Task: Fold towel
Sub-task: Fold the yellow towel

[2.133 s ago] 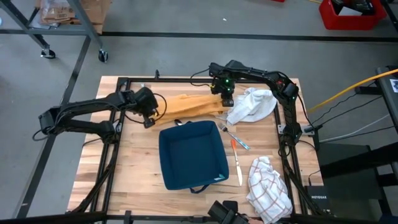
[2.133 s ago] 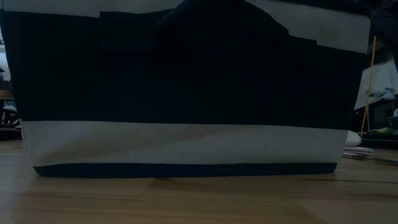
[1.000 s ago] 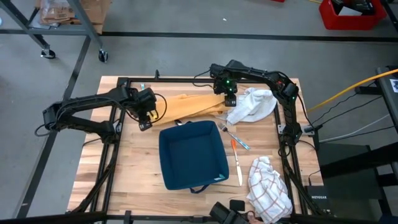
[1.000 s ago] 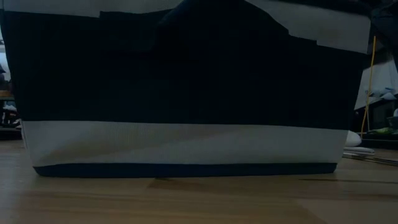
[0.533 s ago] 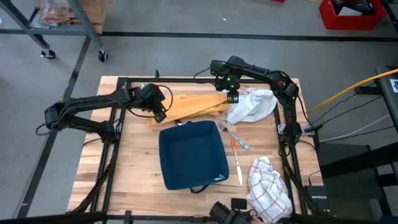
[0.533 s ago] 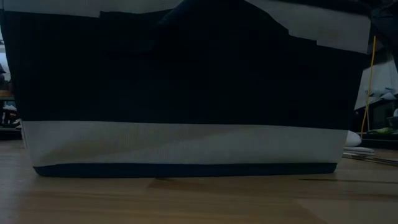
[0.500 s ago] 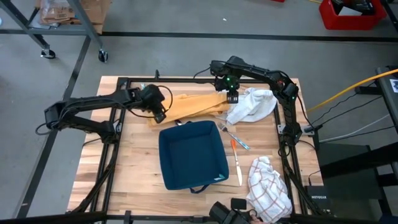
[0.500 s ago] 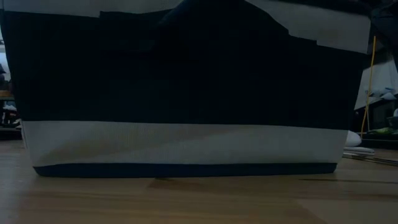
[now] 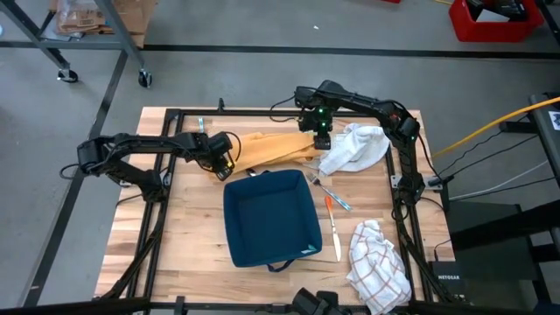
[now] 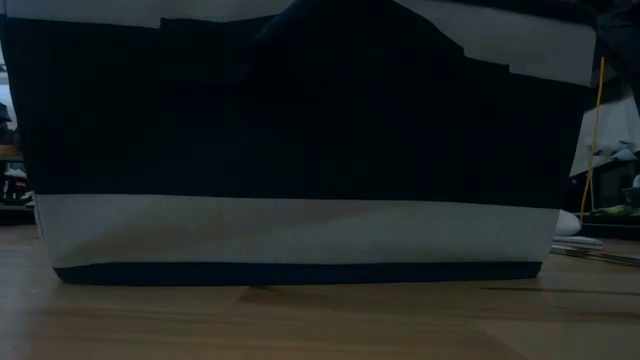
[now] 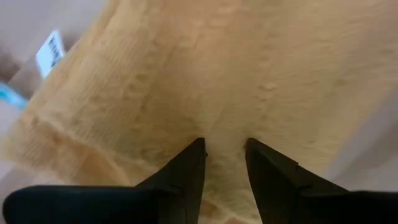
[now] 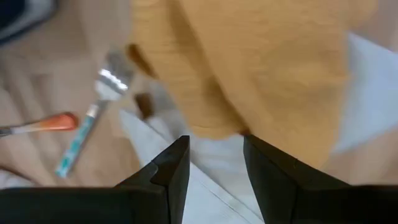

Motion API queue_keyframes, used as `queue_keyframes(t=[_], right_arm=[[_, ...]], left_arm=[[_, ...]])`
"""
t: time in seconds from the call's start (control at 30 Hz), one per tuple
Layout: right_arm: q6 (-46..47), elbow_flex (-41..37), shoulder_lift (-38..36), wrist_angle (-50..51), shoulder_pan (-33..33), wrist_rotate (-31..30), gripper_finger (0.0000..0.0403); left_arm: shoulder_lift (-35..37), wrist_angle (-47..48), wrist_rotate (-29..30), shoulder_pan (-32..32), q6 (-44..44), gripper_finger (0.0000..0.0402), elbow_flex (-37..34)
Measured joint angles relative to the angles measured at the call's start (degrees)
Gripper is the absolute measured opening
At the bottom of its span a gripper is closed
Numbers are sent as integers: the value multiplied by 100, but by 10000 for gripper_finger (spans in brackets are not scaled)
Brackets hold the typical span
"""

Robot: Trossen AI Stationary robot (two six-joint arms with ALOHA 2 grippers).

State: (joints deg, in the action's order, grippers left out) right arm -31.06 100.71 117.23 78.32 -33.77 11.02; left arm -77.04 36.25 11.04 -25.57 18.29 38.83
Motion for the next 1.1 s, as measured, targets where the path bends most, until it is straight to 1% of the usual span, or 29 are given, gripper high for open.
queue_keyframes(t=[0.07, 0.17, 0.33, 0.47, 0.53, 0.63, 0.77, 0.83, 0.97, 1.1], right_arm=[[-3, 0, 0, -67, 113, 1, 154], [-6, -2, 2, -116, 269, -109, 154], [-75, -2, 2, -430, 474, -146, 154], [-84, -2, 2, -873, 541, -146, 154], [-86, 4, 2, -982, 546, -126, 154], [-84, 90, 2, -946, 541, -101, 154], [-86, 363, -4, -741, 541, -93, 154], [-89, 554, -7, -629, 543, 3, 154], [-88, 751, -31, -526, 568, 255, 154], [-90, 756, -31, -468, 570, 259, 154]], left_arm=[[-63, 256, 211, -6, 142, 100, 0], [-84, 883, 428, -10, 528, 90, 0], [-83, 2435, 407, -8, 1291, 74, 0], [-83, 3283, 348, -8, 1440, 63, 0], [-73, 3446, 175, -1, 1424, 57, 0], [-31, 3504, -268, 12, 1237, 48, 14], [-19, 3484, -774, 14, 1031, 37, 74], [-19, 3490, -992, 14, 932, 32, 74], [-19, 3489, -1147, 40, 830, 26, 74], [-25, 3481, -1206, 128, 830, 26, 76]])
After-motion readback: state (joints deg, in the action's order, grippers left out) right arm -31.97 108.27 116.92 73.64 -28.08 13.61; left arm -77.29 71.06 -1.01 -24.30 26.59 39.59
